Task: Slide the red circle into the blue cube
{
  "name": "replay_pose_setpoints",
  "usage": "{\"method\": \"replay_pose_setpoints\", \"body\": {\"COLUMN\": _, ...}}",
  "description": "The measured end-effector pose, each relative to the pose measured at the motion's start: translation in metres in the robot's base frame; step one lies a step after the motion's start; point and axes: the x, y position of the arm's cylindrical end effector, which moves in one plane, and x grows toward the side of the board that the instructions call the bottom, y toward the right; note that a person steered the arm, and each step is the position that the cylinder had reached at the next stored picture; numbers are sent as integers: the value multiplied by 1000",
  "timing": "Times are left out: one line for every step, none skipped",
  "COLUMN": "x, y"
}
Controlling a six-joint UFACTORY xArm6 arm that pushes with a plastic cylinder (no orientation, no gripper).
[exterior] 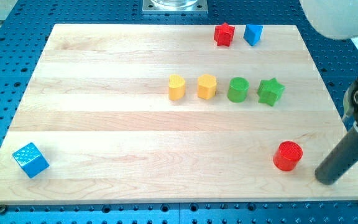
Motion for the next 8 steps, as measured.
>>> {"method": "replay_pose_setpoints", "body": {"x": -9, "y": -132}}
{"method": "replay_pose_setpoints", "body": {"x": -10, "y": -249}}
{"method": "replay_pose_setpoints", "body": {"x": 0, "y": -196}}
{"method": "replay_pose_setpoints", "body": {"x": -7, "y": -232}}
{"method": "replay_pose_setpoints", "body": {"x": -3, "y": -259}}
{"method": "replay_pose_setpoints", "body": {"x": 21, "y": -304}}
{"method": "replay_pose_setpoints", "body": {"x": 33, "y": -344}}
{"method": "replay_pose_setpoints", "body": {"x": 33, "y": -376}}
